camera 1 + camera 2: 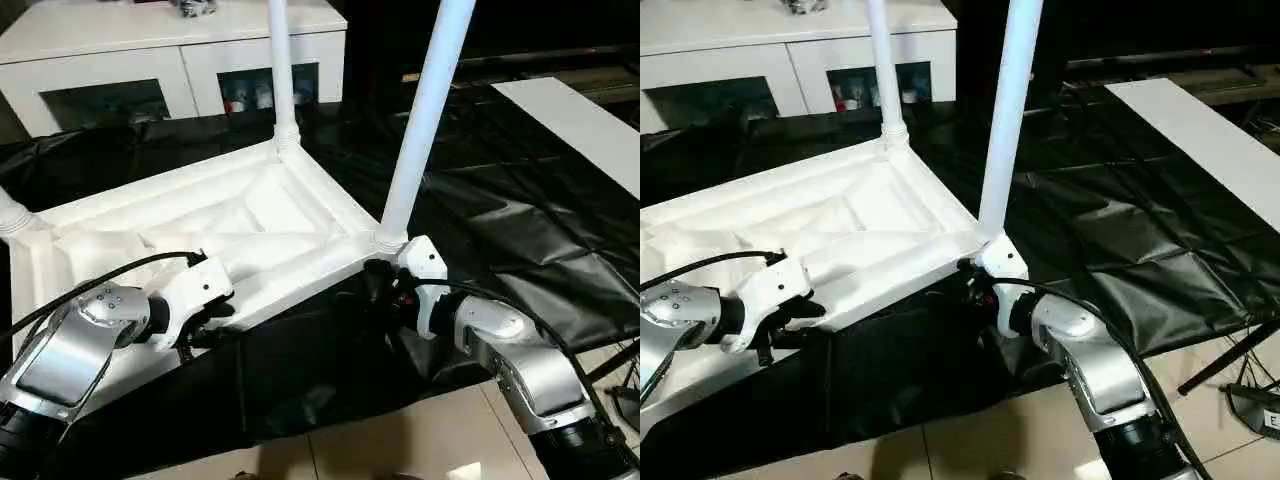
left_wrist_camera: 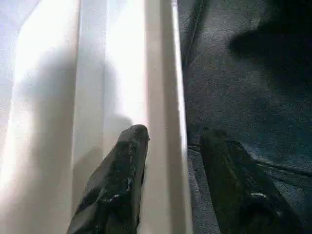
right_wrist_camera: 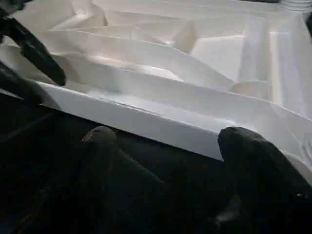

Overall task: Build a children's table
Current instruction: Rotate table base

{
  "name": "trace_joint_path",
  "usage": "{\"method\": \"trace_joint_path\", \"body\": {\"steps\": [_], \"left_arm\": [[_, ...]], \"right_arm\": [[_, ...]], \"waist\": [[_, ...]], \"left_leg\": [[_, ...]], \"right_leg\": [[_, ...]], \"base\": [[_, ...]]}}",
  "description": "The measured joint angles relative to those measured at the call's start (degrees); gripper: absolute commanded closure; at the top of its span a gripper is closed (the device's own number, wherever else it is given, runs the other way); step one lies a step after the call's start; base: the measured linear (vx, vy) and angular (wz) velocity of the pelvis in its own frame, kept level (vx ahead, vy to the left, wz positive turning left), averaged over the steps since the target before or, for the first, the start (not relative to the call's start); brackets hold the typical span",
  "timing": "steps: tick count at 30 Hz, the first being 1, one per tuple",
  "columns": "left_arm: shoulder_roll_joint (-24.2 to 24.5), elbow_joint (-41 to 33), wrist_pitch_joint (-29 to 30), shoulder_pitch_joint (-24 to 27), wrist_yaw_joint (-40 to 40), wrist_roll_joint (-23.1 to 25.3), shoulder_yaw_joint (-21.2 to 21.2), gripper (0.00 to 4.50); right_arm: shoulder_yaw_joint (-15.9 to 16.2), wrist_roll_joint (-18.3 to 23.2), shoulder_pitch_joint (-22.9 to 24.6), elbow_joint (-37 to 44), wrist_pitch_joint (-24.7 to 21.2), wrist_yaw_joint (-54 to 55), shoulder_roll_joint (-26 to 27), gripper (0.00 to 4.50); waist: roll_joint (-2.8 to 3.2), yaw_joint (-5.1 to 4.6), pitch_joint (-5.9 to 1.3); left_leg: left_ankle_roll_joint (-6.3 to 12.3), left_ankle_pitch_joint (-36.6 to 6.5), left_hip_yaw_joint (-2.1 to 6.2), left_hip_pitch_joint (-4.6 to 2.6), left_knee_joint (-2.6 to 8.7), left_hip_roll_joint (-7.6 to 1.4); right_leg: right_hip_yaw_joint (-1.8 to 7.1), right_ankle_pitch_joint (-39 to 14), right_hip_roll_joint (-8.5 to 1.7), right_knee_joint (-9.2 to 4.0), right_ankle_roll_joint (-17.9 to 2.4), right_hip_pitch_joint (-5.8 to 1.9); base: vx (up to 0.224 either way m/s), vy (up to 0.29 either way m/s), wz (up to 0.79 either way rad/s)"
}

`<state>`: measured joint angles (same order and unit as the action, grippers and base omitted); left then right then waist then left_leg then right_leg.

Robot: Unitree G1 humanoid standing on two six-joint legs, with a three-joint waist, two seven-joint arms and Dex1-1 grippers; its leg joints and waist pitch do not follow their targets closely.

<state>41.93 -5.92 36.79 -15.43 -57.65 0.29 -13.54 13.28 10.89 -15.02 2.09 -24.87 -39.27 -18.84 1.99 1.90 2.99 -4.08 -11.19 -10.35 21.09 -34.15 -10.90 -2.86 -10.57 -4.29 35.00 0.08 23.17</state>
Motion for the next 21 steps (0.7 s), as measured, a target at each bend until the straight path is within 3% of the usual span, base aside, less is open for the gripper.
{"method": "trace_joint_path", "body": {"steps": [5, 6, 10, 12, 14, 17, 21], "left_arm": [[0.0, 0.1, 0.6, 0.0, 0.5, 0.0, -0.1, 3.08], [0.1, 0.1, 0.6, 0.0, 0.5, -0.1, -0.1, 3.36], [0.1, 0.1, 0.6, 0.0, 0.5, -0.5, -0.4, 3.45], [0.1, 0.1, 0.5, 0.0, 0.6, -0.5, -0.4, 3.86], [0.0, 0.1, 0.1, 0.0, 0.5, -0.6, -0.5, 3.85], [-0.8, 0.6, -1.7, -0.1, 1.2, -0.6, -0.6, 4.28], [-2.4, 3.7, -5.7, -1.0, 2.3, -0.4, -0.8, 4.42]], "right_arm": [[0.5, 0.0, 0.0, 0.0, -0.1, -0.1, 0.0, 0.81], [0.6, 0.0, 0.0, 0.0, -0.2, -0.1, 0.0, 0.81], [0.6, 0.0, 0.0, 0.0, -0.2, -0.2, -0.1, 0.81], [0.6, 0.0, 0.0, 0.0, -0.2, -0.5, -0.1, 0.81], [0.6, 0.0, 0.0, 0.0, -0.2, -0.5, -0.1, 0.81], [0.7, 0.0, 0.0, 0.0, -0.2, -0.5, -0.1, 0.81], [0.8, -0.1, 0.6, 0.0, -0.1, -0.5, -0.3, 0.81]], "waist": [[0.00, 0.02, 0.00], [0.00, 0.03, 0.00], [-0.01, 0.08, 0.00], [-0.01, 0.07, -0.01], [-0.01, 0.08, -0.01], [-0.02, 0.19, -0.01], [-0.07, 0.36, -0.04]], "left_leg": [[0.00, 0.0, 0.00, 0.00, -0.02, 0.01], [0.00, 0.0, 0.00, -0.01, -0.02, 0.01], [0.00, 0.0, 0.00, -0.01, -0.03, 0.01], [0.00, 0.0, 0.00, -0.02, -0.05, 0.01], [0.00, 0.0, 0.00, -0.02, -0.07, 0.01], [0.00, 0.0, 0.01, -0.02, -0.11, 0.01], [0.00, 0.0, 0.02, 0.00, -0.16, 0.01]], "right_leg": [[0.02, 0.0, 0.00, 0.00, 0.0, 0.00], [0.02, 0.0, 0.00, 0.02, 0.0, 0.00], [0.02, 0.0, 0.00, 0.04, 0.0, -0.01], [0.02, 0.0, 0.00, 0.06, 0.0, -0.01], [0.02, 0.0, 0.00, 0.07, 0.0, -0.01], [0.02, 0.0, 0.00, 0.10, -0.1, -0.04], [0.06, 0.1, 0.00, 0.12, -0.1, -0.07]], "base": [[0.000, 0.000, 0.00], [0.000, 0.000, 0.00], [0.000, 0.000, 0.00], [0.000, 0.000, 0.00], [0.000, 0.000, 0.00], [0.000, 0.000, 0.00], [0.000, 0.000, 0.00]]}}
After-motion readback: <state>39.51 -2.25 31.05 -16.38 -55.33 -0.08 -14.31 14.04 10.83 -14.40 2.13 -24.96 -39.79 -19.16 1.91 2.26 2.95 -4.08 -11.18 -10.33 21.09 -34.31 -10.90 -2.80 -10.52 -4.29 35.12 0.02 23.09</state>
